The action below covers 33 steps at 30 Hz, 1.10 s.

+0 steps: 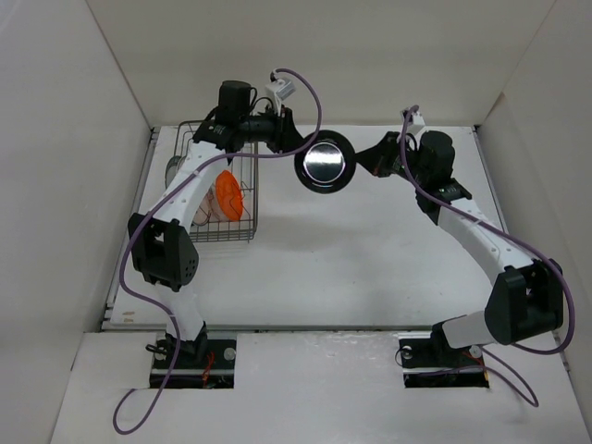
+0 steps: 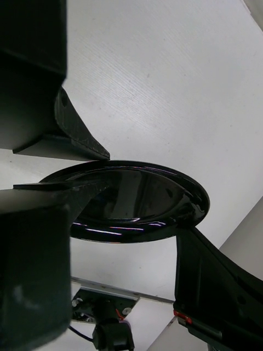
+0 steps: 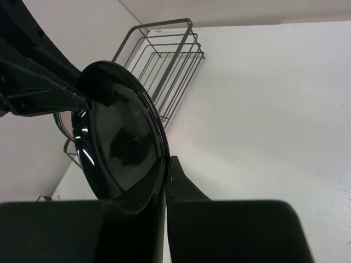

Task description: Load the plates into the dish rack

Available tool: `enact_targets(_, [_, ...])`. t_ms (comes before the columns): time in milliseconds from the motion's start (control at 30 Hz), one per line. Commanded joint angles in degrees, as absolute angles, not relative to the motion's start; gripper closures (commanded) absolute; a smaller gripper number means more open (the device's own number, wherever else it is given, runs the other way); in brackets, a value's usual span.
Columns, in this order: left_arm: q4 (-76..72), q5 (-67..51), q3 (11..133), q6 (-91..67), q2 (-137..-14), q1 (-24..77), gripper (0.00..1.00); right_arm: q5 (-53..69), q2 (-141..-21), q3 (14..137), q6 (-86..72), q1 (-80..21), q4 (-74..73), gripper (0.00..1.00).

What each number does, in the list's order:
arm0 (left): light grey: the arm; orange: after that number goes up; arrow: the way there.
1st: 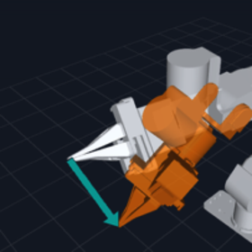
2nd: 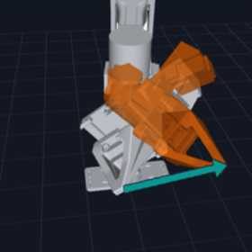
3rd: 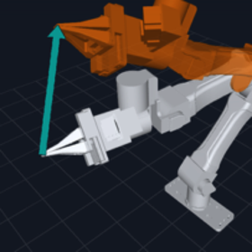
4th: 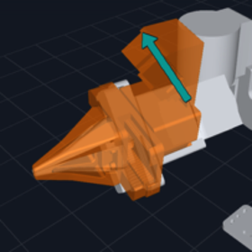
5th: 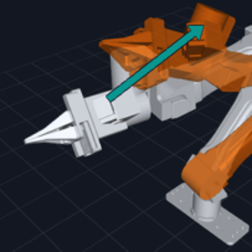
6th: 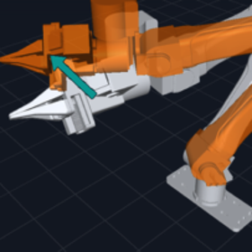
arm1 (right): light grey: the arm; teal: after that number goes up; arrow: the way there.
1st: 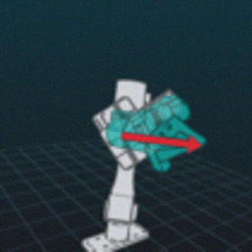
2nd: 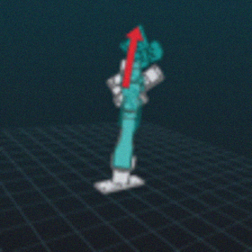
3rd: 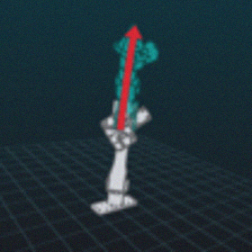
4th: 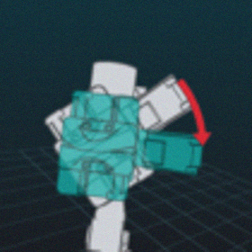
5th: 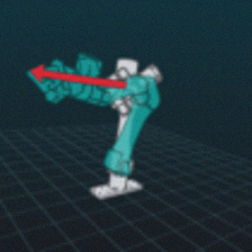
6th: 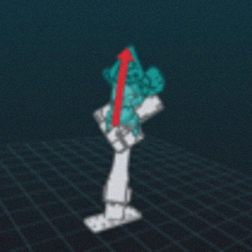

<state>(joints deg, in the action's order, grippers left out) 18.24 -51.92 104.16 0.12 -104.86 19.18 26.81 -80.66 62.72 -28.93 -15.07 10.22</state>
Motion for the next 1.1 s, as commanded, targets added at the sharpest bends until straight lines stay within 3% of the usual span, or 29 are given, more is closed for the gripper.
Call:
enact_targets(0, [18.02,-56.25,103.80,0.53,-103.01,19.95,0.84,28.21,-80.16,64.78,-30.67,-15.73,17.84,1.00])
enact_targets(67, [18.02,-56.25,103.27,0.53,-103.01,19.95,1.00,28.82,-80.16,64.78,-31.29,-15.73,18.63,1.00])
enact_targets(300, [13.99,-49.59,99.76,-2.89,-99.16,19.95,1.00,29.36,-80.68,65.91,-31.90,-16.78,19.77,1.00])
enact_targets(367, [12.49,-45.20,97.66,-3.60,-96.87,19.95,1.00,29.36,-81.82,66.53,-31.90,-16.79,19.78,0.94])
enact_targets(400, [11.96,-39.09,95.65,-4.47,-94.33,19.95,1.00,29.36,-81.83,66.53,-32.43,-16.79,19.78,0.75])
enact_targets(433, [11.95,-36.24,94.76,-4.48,-93.09,19.95,1.00,29.36,-82.52,66.53,-32.43,-17.31,19.78,0.49])
enact_targets(500, [11.43,-27.40,91.87,-4.48,-90.28,19.95,1.00,29.36,-83.06,66.53,-32.43,-17.31,19.78,0.30])
enact_targets(533, [10.90,-23.85,90.71,-4.48,-87.31,19.95,1.00,28.31,-83.06,66.53,-32.43,-17.31,19.78,0.08])
enact_targets(567, [10.90,-20.43,90.01,-5.00,-85.97,19.95,1.00,28.30,-83.58,66.53,-32.43,-17.31,19.25,0.00])
enact_targets(733, [10.37,4.75,85.35,-5.01,-77.71,19.95,1.00,25.76,-84.63,66.01,-32.43,-17.31,17.23,0.00])
enact_targets(867, [15.97,25.06,86.83,-4.31,-77.78,21.36,1.00,22.68,-84.64,66.01,-30.24,-17.31,13.72,0.00])
enact_targets(1067, [19.95,40.32,86.05,-0.62,-80.60,21.88,1.00,20.04,-85.16,66.53,-29.18,-17.31,10.37,0.00])
